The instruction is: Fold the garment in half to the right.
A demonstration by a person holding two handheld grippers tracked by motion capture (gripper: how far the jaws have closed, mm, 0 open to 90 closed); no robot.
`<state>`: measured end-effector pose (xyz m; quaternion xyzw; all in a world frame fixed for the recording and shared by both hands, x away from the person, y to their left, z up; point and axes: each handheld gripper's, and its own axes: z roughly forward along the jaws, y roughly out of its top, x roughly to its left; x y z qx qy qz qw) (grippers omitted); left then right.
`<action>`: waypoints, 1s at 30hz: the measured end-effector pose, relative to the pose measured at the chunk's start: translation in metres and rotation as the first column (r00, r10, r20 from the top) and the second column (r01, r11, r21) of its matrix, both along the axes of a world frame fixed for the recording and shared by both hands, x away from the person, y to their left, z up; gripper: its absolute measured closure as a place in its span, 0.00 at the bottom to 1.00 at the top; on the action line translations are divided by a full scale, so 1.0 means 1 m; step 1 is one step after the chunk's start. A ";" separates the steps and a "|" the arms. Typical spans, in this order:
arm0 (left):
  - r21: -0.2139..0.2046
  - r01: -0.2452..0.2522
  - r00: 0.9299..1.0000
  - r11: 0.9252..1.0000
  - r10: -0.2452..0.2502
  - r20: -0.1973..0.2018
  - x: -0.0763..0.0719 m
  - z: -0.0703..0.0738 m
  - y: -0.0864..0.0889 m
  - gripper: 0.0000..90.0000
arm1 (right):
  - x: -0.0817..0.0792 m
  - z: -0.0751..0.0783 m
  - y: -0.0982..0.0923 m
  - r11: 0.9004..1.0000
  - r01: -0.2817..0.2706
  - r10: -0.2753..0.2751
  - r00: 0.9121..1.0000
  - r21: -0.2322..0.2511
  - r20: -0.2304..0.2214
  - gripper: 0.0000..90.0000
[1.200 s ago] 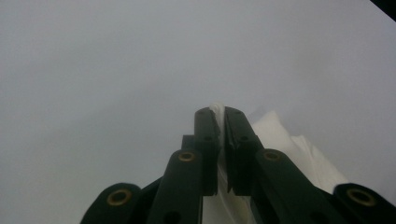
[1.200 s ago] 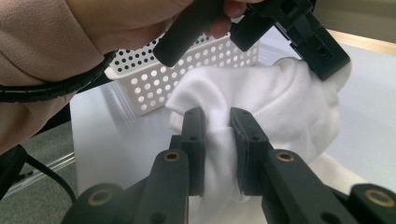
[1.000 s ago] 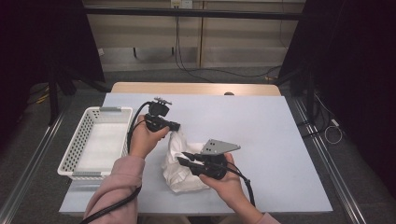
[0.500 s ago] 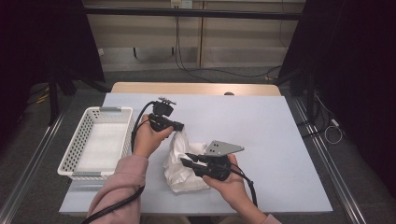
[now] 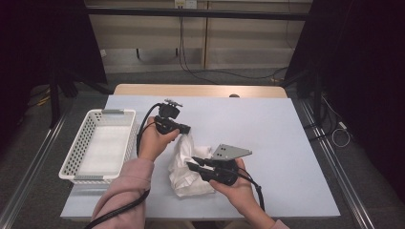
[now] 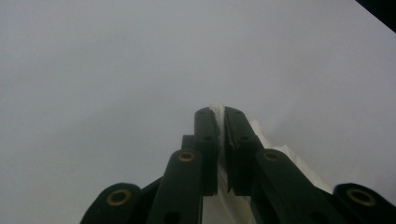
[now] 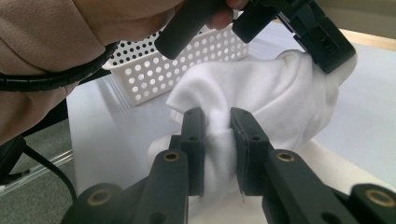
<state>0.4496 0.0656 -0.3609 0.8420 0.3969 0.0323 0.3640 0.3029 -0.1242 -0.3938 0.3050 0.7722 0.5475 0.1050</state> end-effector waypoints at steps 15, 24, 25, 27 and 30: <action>0.000 0.032 0.999 0.999 -0.032 -0.007 0.001 -0.003 -0.014 0.94 | -0.004 -0.003 -0.007 1.000 0.006 -0.006 1.000 -0.006 -0.007 0.85; 0.020 0.044 0.999 0.999 -0.044 -0.010 -0.001 -0.008 -0.020 0.94 | -0.007 -0.008 -0.007 1.000 0.001 -0.001 1.000 -0.007 -0.016 0.85; 0.016 0.048 0.999 0.999 -0.048 -0.014 -0.001 -0.008 -0.021 0.94 | -0.007 -0.008 -0.007 1.000 0.002 -0.002 1.000 -0.007 -0.019 0.85; 0.026 0.052 0.999 0.998 -0.052 -0.014 -0.001 -0.009 -0.022 0.94 | -0.008 -0.009 -0.008 1.000 0.005 -0.005 1.000 -0.006 -0.020 0.85; 0.026 0.048 0.999 0.999 -0.048 -0.013 -0.002 -0.012 -0.025 0.94 | -0.009 -0.011 -0.009 1.000 0.004 -0.004 1.000 -0.006 -0.024 0.85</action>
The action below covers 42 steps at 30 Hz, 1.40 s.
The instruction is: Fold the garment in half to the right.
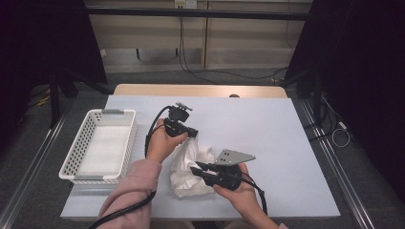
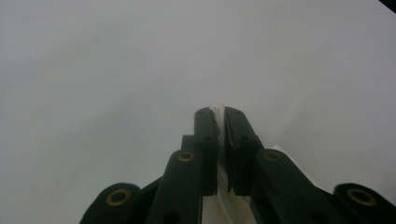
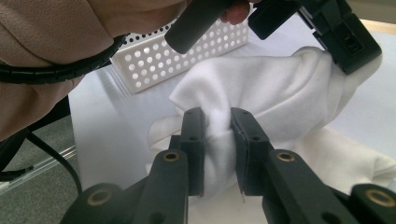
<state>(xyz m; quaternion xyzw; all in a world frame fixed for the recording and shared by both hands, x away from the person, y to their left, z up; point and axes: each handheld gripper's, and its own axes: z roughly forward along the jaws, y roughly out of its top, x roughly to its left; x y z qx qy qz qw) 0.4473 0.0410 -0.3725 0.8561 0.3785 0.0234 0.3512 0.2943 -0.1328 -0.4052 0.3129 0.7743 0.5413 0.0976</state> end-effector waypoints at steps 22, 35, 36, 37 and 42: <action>0.008 -0.004 1.000 1.000 0.004 -0.001 0.000 -0.007 -0.007 0.94 | 0.000 -0.005 -0.005 1.000 0.007 -0.007 1.000 -0.010 -0.008 0.85; 0.006 -0.002 1.000 1.000 0.002 -0.004 0.000 -0.010 -0.009 0.93 | 0.000 -0.007 -0.007 1.000 0.009 -0.009 1.000 -0.008 -0.011 0.85; 0.011 -0.003 1.000 1.000 0.003 -0.006 0.000 -0.010 -0.009 0.93 | 0.000 -0.007 -0.007 1.000 0.011 -0.011 1.000 -0.006 -0.014 0.85; 0.011 -0.006 1.000 1.000 0.006 -0.009 0.000 -0.010 -0.010 0.93 | 0.000 -0.008 -0.007 1.000 0.012 -0.012 1.000 -0.007 -0.016 0.85; 0.005 0.006 1.000 1.000 -0.006 -0.003 0.001 -0.012 -0.011 0.93 | -0.001 -0.010 -0.008 1.000 0.012 -0.012 1.000 -0.015 -0.016 0.85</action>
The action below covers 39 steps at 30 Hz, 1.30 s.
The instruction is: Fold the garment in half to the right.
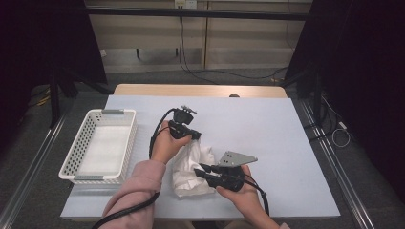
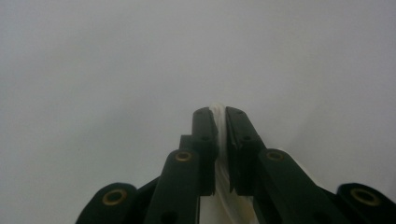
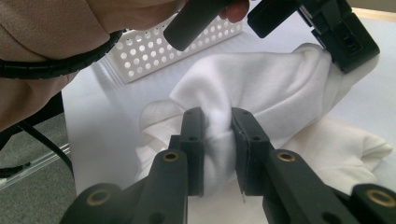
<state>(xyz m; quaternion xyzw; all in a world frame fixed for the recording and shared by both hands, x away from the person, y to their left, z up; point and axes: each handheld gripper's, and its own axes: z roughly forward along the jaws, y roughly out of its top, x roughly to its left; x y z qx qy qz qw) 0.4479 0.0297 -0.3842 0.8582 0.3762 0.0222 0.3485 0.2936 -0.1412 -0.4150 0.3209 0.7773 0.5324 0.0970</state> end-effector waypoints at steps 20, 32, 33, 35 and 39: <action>0.003 -0.001 1.000 1.000 0.000 0.020 -0.003 -0.005 -0.006 0.85 | -0.004 -0.009 -0.005 1.000 -0.001 0.000 1.000 -0.017 -0.021 0.82; -0.014 -0.010 0.999 1.000 0.010 0.035 -0.004 -0.006 0.001 0.61 | -0.005 -0.012 -0.011 0.999 -0.020 0.019 1.000 -0.047 -0.023 0.81; -0.015 -0.020 0.999 1.000 0.021 0.035 -0.005 -0.005 0.002 0.59 | -0.004 -0.012 -0.011 0.998 -0.021 0.020 1.000 -0.054 -0.018 0.81; -0.025 -0.026 0.999 0.999 0.027 0.042 -0.005 -0.002 0.004 0.50 | -0.005 -0.013 -0.011 0.999 -0.024 0.023 0.999 -0.041 -0.029 0.81; -0.027 -0.034 0.998 0.999 0.035 0.060 -0.007 0.001 0.011 0.41 | -0.005 -0.013 -0.013 0.998 -0.026 0.024 0.999 -0.060 -0.028 0.79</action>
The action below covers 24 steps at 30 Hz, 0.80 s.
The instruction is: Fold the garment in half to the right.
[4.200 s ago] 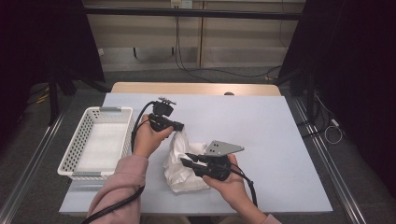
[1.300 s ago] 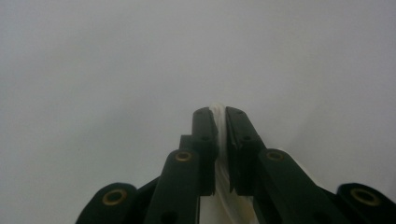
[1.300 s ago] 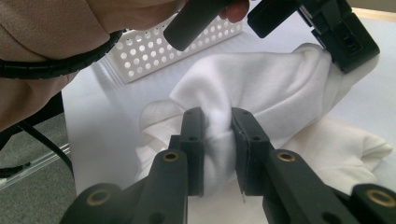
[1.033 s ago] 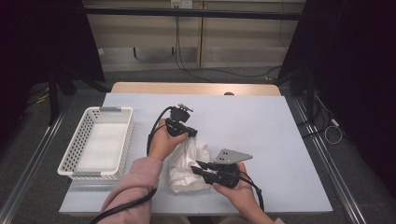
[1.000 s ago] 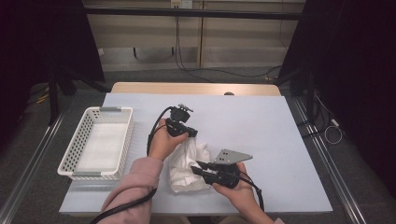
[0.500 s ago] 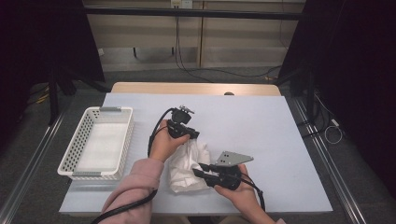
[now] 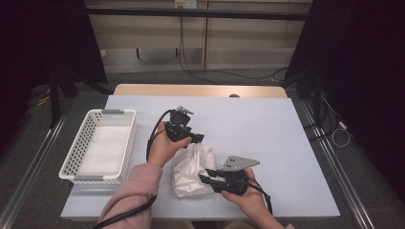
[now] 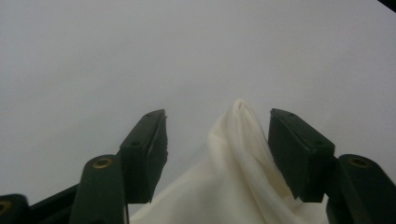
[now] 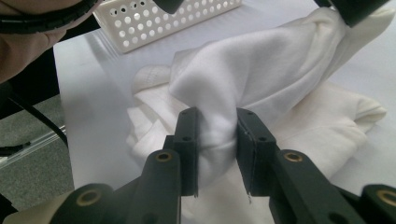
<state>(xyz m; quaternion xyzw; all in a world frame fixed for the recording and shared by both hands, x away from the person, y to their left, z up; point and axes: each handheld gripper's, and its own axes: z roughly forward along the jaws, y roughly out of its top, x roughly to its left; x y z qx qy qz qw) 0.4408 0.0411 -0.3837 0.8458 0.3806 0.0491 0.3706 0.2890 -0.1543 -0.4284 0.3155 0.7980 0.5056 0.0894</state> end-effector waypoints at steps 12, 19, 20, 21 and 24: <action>-0.002 -0.022 1.000 1.000 0.022 0.016 -0.004 0.004 0.024 0.30 | 0.005 0.015 -0.007 0.998 0.056 -0.057 0.998 0.018 0.028 0.44; -0.012 -0.059 0.998 0.998 0.059 0.016 -0.006 0.005 0.030 0.27 | 0.010 0.029 -0.004 0.997 0.069 -0.072 0.996 0.037 0.061 0.36; -0.005 -0.048 0.999 0.999 0.048 0.020 -0.006 0.005 0.031 0.26 | 0.011 0.032 -0.004 0.997 0.073 -0.074 0.994 0.022 0.074 0.34; -0.001 -0.046 0.999 0.999 0.046 0.020 -0.006 0.006 0.032 0.26 | 0.011 0.035 -0.004 0.997 0.071 -0.073 0.994 0.026 0.076 0.33; -0.007 -0.060 0.998 0.998 0.060 0.022 -0.007 0.007 0.034 0.24 | 0.014 0.039 -0.003 0.998 0.066 -0.067 0.995 0.021 0.074 0.34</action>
